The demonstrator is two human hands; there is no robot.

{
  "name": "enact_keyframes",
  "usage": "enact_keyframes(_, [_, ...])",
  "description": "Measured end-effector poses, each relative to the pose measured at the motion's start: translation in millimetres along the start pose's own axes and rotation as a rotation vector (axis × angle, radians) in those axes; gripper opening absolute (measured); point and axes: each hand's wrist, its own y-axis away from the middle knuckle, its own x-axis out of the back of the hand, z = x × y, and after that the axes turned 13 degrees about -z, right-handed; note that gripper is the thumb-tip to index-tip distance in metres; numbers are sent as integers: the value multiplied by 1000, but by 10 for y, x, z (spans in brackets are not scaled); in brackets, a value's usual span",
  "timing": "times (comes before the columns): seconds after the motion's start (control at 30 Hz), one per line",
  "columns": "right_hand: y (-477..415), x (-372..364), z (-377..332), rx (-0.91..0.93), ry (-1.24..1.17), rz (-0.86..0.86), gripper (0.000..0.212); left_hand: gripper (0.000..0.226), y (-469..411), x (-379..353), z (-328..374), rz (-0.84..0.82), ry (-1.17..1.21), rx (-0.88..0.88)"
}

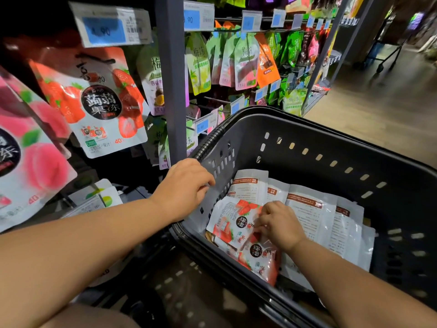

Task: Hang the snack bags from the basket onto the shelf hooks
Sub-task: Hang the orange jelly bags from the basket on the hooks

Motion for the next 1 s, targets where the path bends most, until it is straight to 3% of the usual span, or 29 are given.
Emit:
enact_keyframes(0.23, [-52, 131, -245, 45, -257, 218, 11, 13, 54, -23, -17, 13, -14, -7])
enact_keyframes(0.37, [-70, 292, -312, 53, -321, 447, 25, 6, 86, -18, 6, 35, -33, -36])
enact_keyframes(0.47, [-72, 466, -371, 91, -372, 587, 28, 44, 100, -8, 8, 0, -49, -5])
enact_keyframes(0.57, [-38, 663, -438, 162, -439, 647, 21, 65, 100, -17, 4, -42, -68, -7])
enact_keyframes(0.67, [26, 858, -525, 294, -554, 678, 12, 76, 78, -6, 0, -37, -90, -15])
enact_keyframes(0.77, [107, 1022, -636, 367, -594, 715, 6, 71, 71, -2, 10, 14, -114, -48])
enact_keyframes(0.87, [170, 1139, -742, 439, -645, 740, 7, 72, 68, 13, 3, -47, -64, -8])
enact_keyframes(1.0, [191, 1186, -825, 485, -728, 749, 5, 89, 57, 0, -30, -180, -106, 43])
